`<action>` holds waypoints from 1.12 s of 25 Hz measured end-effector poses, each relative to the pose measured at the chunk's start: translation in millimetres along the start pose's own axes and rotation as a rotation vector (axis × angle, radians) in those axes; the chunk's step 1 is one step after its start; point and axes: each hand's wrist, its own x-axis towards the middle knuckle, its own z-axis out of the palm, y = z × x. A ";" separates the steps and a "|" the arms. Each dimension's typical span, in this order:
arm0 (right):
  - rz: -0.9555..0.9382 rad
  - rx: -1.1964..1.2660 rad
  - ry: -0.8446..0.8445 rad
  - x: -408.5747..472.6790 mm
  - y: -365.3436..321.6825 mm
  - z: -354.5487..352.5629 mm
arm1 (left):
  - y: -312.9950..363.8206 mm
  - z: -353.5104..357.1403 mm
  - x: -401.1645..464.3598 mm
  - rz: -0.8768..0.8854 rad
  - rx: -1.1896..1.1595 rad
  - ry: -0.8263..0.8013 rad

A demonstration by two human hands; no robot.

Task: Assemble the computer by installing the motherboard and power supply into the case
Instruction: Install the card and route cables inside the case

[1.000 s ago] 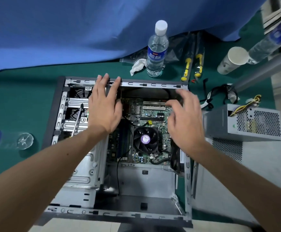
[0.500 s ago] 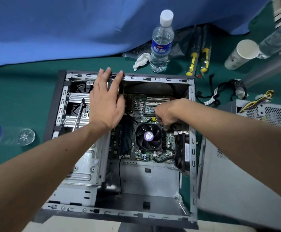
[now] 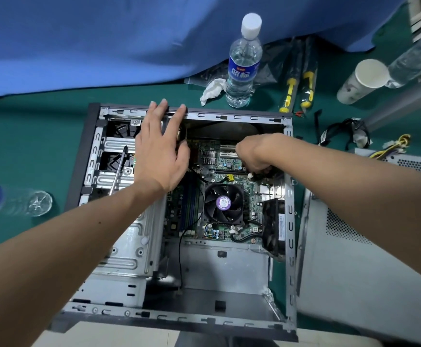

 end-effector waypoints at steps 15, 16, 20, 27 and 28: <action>-0.065 -0.151 0.022 2.2 -0.7 15.2 | -2.0 0.1 0.7 0.011 -0.013 0.021; -0.069 -0.154 0.026 2.2 -1.0 15.4 | -2.0 0.3 0.5 0.012 -0.016 0.020; -0.056 -0.163 0.024 2.5 -0.4 16.0 | -2.4 0.5 0.5 0.010 -0.009 0.017; -0.062 -0.144 0.037 1.5 -0.6 16.7 | -1.8 0.8 0.0 0.009 -0.013 0.018; -0.062 -0.146 0.045 1.7 -0.6 16.8 | -2.1 0.8 0.2 0.010 -0.012 0.019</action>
